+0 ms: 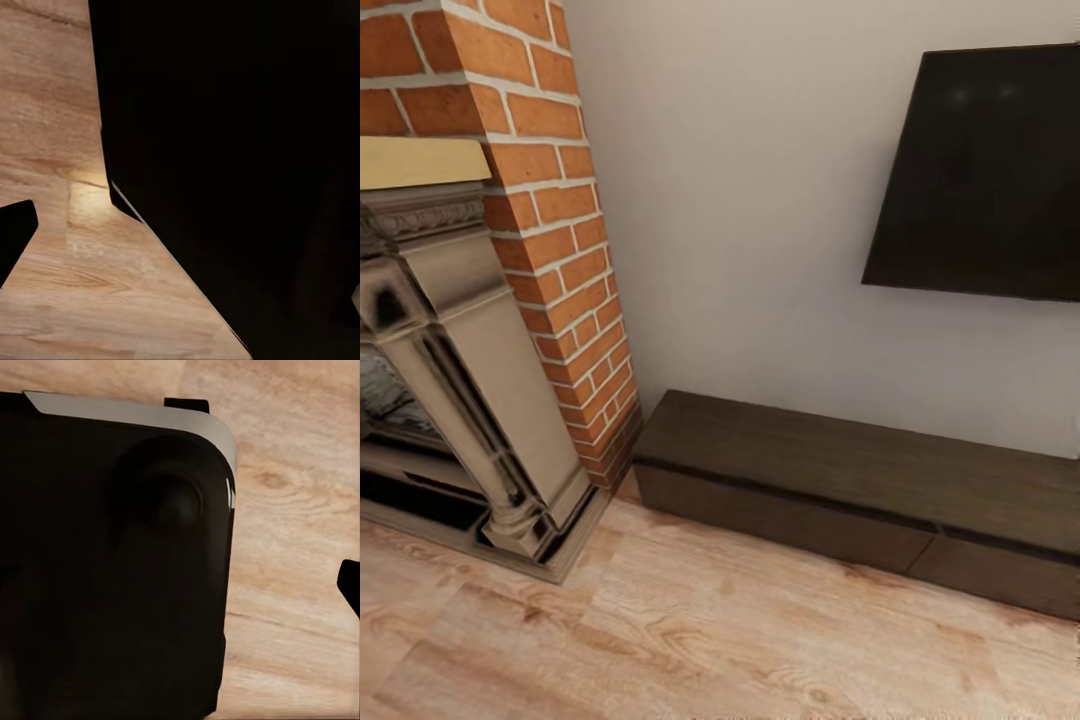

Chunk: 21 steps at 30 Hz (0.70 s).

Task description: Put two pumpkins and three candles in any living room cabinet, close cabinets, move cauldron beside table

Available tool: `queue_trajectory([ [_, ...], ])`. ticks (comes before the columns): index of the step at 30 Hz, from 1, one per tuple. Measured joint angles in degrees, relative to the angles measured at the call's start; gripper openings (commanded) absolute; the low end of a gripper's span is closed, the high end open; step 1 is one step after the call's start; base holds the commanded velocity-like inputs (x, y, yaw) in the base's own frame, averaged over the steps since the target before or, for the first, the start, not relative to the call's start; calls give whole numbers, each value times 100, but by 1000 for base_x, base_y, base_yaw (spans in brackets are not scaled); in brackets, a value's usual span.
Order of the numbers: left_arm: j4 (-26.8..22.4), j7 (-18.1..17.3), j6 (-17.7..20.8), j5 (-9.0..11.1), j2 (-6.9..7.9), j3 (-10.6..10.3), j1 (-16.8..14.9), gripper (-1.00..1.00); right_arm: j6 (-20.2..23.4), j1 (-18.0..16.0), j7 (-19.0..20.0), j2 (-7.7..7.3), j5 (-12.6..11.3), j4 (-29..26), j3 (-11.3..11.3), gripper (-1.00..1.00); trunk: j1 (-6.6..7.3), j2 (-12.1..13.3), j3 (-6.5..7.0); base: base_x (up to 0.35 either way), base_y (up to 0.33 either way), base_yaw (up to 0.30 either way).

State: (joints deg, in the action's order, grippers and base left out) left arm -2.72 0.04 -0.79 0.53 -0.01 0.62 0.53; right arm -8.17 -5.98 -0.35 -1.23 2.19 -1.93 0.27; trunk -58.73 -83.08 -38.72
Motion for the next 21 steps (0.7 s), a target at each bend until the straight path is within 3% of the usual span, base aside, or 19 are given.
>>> queue_trajectory([
  [10,0,-1,0,0,8,0,0,100,8,0,5,-18,-8,0,-3,100,0,0,-83,0,21,-144],
  [21,0,-2,0,0,8,0,0,100,15,0,4,-10,11,0,7,100,0,0,-166,0,248,-136],
])
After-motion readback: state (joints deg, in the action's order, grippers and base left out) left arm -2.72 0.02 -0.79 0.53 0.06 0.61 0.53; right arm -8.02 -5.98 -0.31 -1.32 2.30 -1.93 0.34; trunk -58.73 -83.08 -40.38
